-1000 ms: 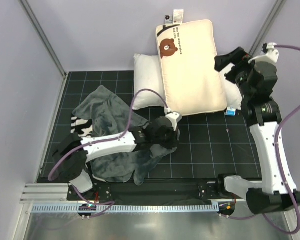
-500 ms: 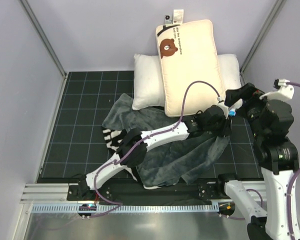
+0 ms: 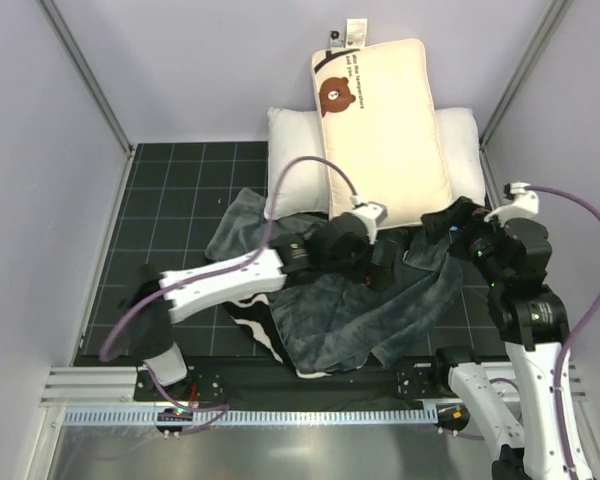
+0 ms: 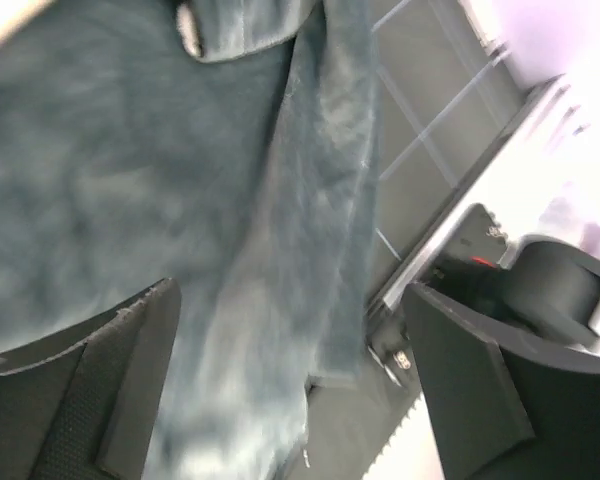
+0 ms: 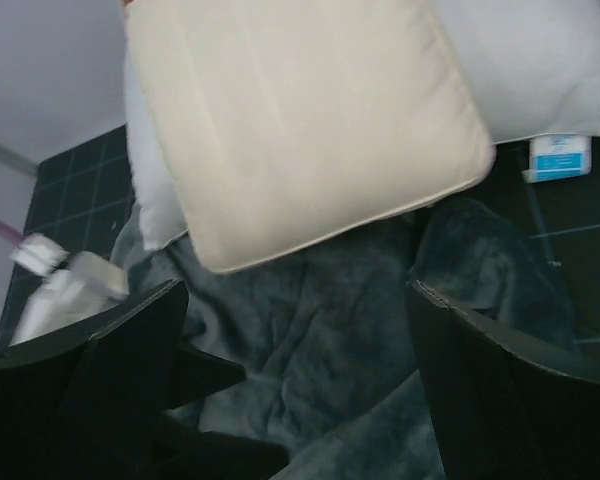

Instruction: Put the pillow into the pillowcase

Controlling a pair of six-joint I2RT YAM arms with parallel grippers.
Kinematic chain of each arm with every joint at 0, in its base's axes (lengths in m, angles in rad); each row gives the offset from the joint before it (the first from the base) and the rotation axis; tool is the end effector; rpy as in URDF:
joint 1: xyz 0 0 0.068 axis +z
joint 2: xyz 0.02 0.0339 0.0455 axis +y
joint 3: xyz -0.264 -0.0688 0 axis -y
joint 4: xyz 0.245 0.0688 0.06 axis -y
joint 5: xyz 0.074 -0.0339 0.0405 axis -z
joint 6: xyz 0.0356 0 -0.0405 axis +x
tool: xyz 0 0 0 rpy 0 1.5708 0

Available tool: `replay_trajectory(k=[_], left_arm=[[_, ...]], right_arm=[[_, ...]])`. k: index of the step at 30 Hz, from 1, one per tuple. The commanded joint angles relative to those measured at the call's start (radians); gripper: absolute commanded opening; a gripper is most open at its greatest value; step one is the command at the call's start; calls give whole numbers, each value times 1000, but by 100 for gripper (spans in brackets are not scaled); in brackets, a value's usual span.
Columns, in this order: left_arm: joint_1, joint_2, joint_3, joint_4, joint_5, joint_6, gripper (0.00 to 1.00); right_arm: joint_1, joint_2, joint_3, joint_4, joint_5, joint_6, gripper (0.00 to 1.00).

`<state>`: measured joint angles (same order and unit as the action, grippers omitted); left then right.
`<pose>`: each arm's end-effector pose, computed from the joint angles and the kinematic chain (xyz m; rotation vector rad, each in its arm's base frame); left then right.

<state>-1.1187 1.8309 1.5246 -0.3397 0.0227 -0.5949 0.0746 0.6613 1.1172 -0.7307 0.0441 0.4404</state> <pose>0.1858 -0.3845 0.2860 0.6330 2.3090 -0.9197 0.1105 0.0067 0.4076 0.3682 1.8204 0.3184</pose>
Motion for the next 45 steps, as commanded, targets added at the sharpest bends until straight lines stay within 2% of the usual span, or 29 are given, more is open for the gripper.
replay_trajectory(k=[1,2,3,5,7,8,11,15,19,22,23,25,30,34,37,45], left_arm=[[0,-275,-156,-65,-150,-20,98],[28,-321,-197,-102,-200,-35,98],[55,-428,-252,-108,-210,-52,98],[152,-531,-398,-110,-221,-92,98],[222,-668,-511,-110,-221,-100,98],[293,-705,-536,-113,-219,-95,98],[361,-830,-586,-198,-285,-69,100],[418,-930,-598,-288,-369,-51,100],[421,-1004,-592,-361,-428,-46,100],[421,-1062,-584,-410,-466,-36,100],[421,-1090,-580,-444,-481,-29,100],[421,-1114,-566,-482,-506,-20,100],[421,-1200,-531,-587,-570,7,100],[421,-1257,-520,-631,-632,38,100],[421,-1304,-520,-648,-676,56,100],[421,-1409,-538,-619,-661,81,100]], right_arm=[[1,9,-147,146,-378,6,96],[2,11,-192,227,-453,27,93],[7,15,-236,276,-510,88,84],[81,23,-357,410,-564,142,81],[189,43,-416,471,-488,167,80],[312,58,-421,479,-395,167,80],[536,191,-413,537,-279,181,80],[719,409,-343,616,-179,179,80],[826,656,-182,626,-124,162,79],[864,832,-54,581,-86,158,76],[872,877,-25,568,-81,161,72],[887,969,41,557,-82,165,69],[915,1110,157,559,-93,178,62],[927,1236,253,490,-70,204,59],[929,1271,294,446,-3,236,56],[962,1345,339,373,2,247,52]])
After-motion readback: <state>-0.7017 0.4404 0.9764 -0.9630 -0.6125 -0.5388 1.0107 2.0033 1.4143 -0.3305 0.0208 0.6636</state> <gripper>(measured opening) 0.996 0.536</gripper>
